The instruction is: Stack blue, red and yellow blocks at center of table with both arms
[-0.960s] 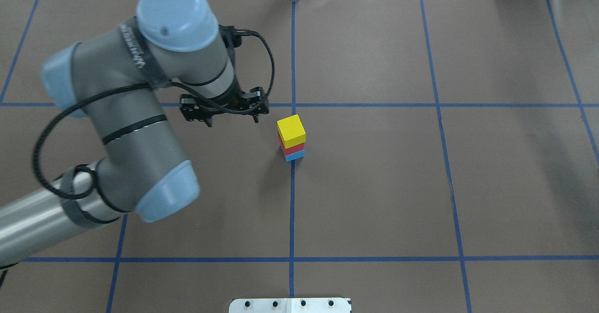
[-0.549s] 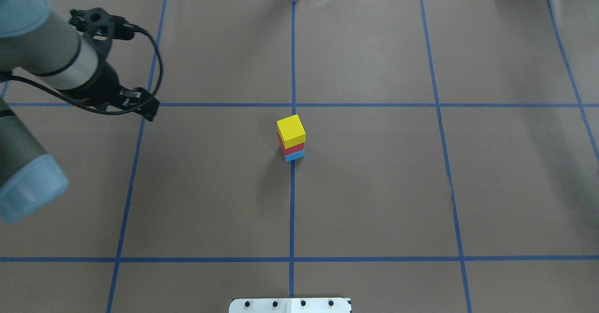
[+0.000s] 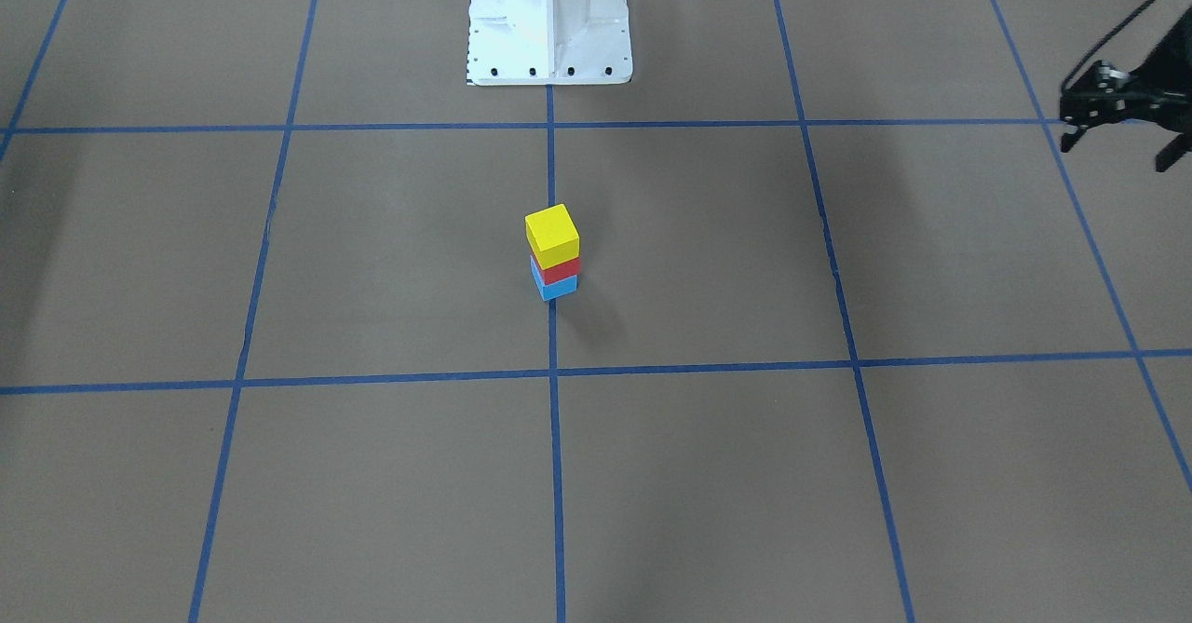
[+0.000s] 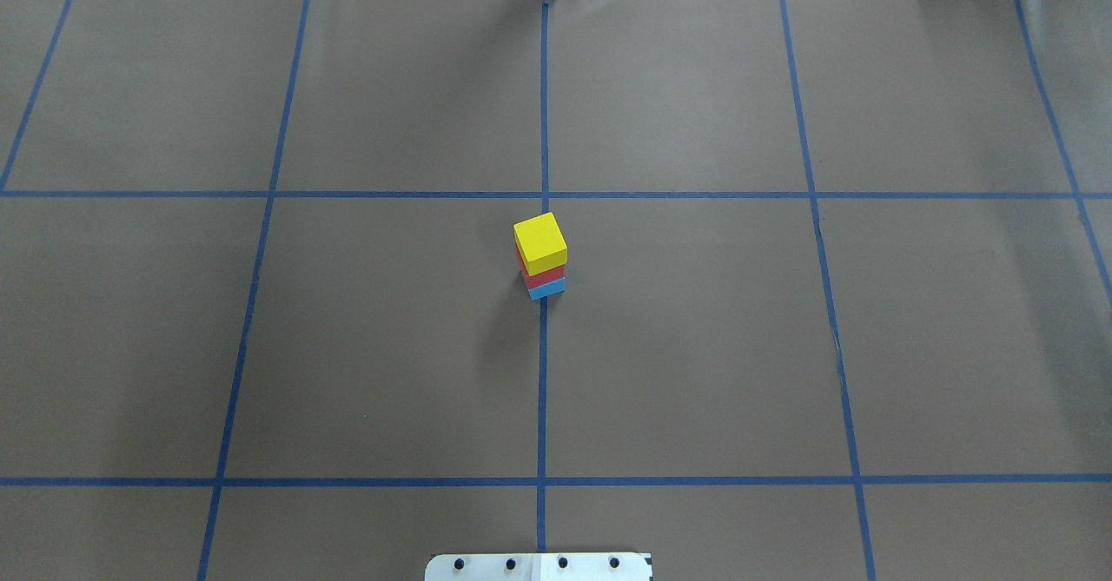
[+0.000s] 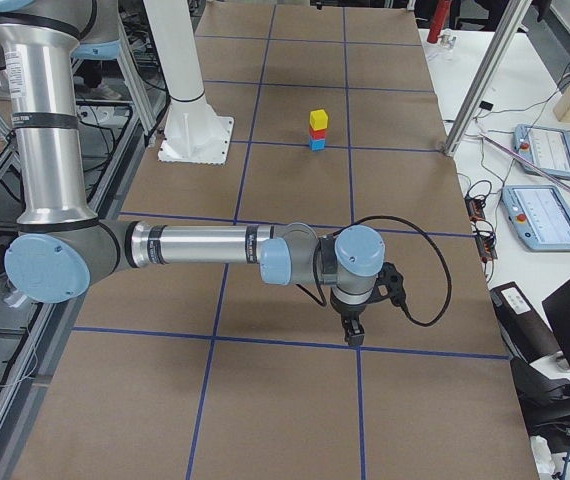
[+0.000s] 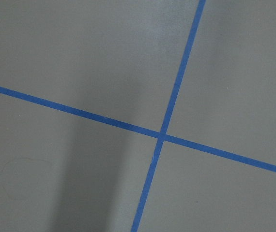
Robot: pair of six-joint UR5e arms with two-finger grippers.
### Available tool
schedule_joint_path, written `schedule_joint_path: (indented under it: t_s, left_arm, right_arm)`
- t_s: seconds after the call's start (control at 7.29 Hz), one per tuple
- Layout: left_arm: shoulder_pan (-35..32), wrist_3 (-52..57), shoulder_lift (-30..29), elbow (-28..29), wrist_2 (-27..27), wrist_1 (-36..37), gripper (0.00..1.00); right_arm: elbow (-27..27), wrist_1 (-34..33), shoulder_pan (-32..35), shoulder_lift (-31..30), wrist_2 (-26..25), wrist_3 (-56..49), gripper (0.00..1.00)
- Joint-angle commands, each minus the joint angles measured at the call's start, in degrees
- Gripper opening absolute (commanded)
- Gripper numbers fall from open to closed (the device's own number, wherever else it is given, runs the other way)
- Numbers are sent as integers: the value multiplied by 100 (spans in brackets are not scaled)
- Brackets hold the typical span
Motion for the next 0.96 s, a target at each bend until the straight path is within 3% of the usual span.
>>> schedule_joint_path:
  t_s: [0.0,0.14,0.27,0.55,0.82]
  left_arm:
    - [-893,437,497,977,-92,-638,100]
    - [-1183,455,863,1139,-127,-1114,100]
    - [-1307,421,1293,1106,-510,-1702,100]
    - [-1598,368,1474,1149,-1127,-1830,100]
    - [-1608,429,1413,1114,-1103,-1839,100]
  right_arm:
    - [279,-500,300,-99,-92,115,99]
    - [395,-520,283,-99,-223,360,100]
    - [396,-503,283,-99,-224,379,100]
    - [387,-485,274,-99,-215,388,100]
    - [361,-477,274,-99,-180,397,100]
